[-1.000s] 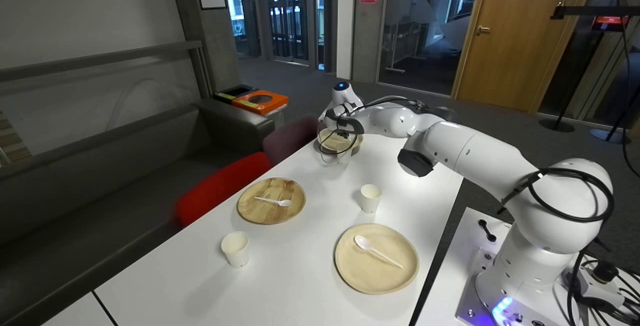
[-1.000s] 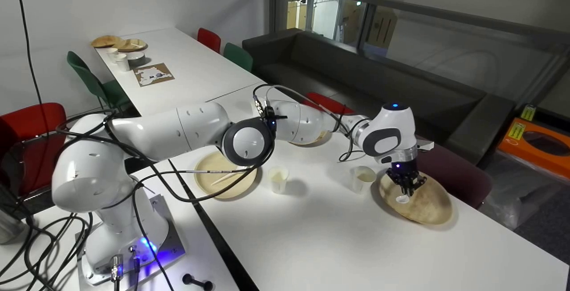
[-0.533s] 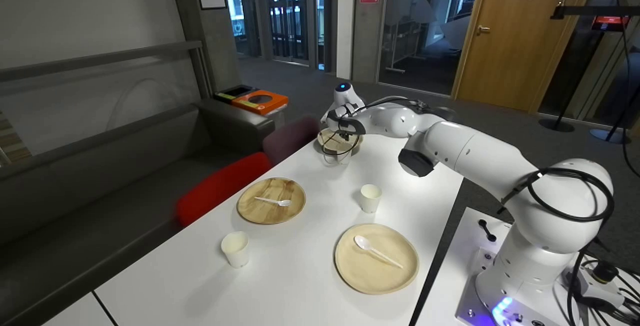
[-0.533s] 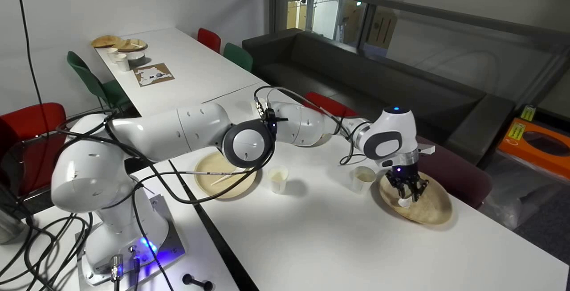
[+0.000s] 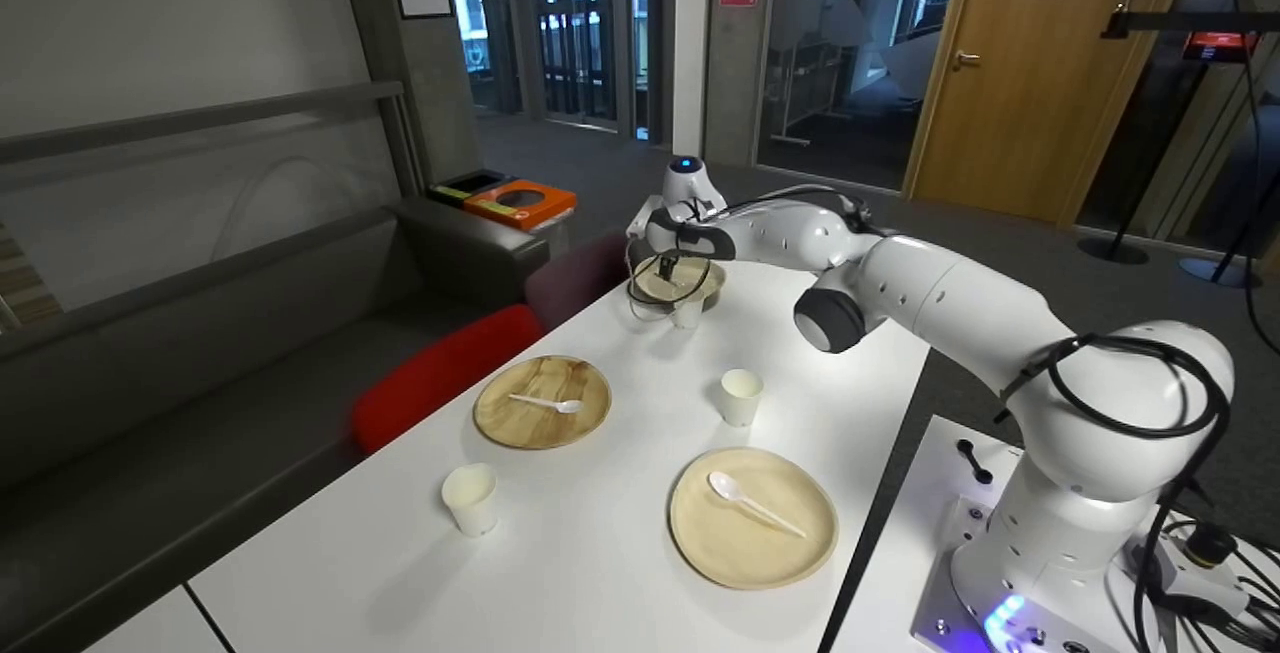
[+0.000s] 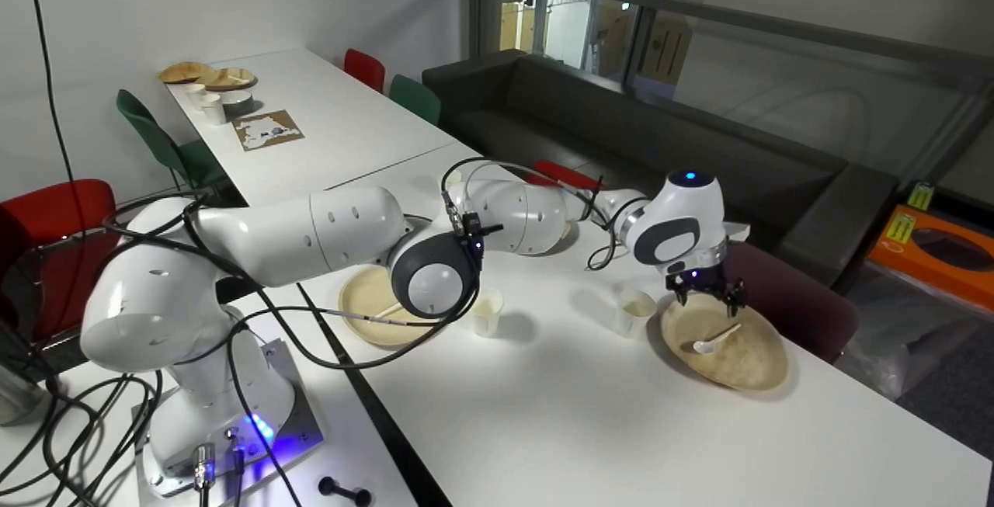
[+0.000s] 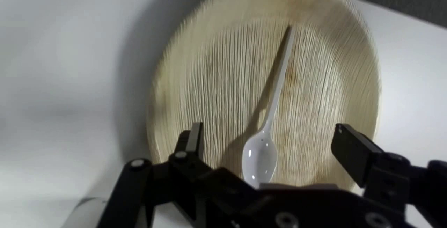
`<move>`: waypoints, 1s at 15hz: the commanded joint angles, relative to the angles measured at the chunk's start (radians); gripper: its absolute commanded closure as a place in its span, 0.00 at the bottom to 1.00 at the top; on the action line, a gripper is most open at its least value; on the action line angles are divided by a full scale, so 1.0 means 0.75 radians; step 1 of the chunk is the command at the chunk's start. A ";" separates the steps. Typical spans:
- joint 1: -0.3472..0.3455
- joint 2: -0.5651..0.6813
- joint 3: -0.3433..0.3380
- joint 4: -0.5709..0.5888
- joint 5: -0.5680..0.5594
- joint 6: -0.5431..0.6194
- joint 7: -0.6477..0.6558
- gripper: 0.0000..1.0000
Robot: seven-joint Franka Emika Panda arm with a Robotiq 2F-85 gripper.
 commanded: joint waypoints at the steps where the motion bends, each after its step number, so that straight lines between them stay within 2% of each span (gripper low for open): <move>1: -0.038 -0.131 0.264 0.034 -0.077 -0.011 -0.235 0.00; 4: -0.072 -0.263 0.455 0.014 -0.029 -0.161 -0.459 0.00; 6: -0.097 -0.344 0.528 -0.008 -0.021 -0.324 -0.571 0.00; 7: -0.103 -0.347 0.514 0.042 0.002 -0.443 -0.612 0.00; 11: -0.115 -0.451 0.499 0.044 -0.046 -0.840 -0.773 0.00; 12: -0.111 -0.465 0.485 0.044 -0.066 -0.921 -0.812 0.00; 13: -0.107 -0.518 0.489 -0.023 -0.107 -0.971 -0.855 0.00; 14: -0.097 -0.494 0.459 0.040 -0.119 -1.058 -0.896 0.00; 15: -0.082 -0.499 0.442 0.040 -0.154 -1.104 -0.932 0.00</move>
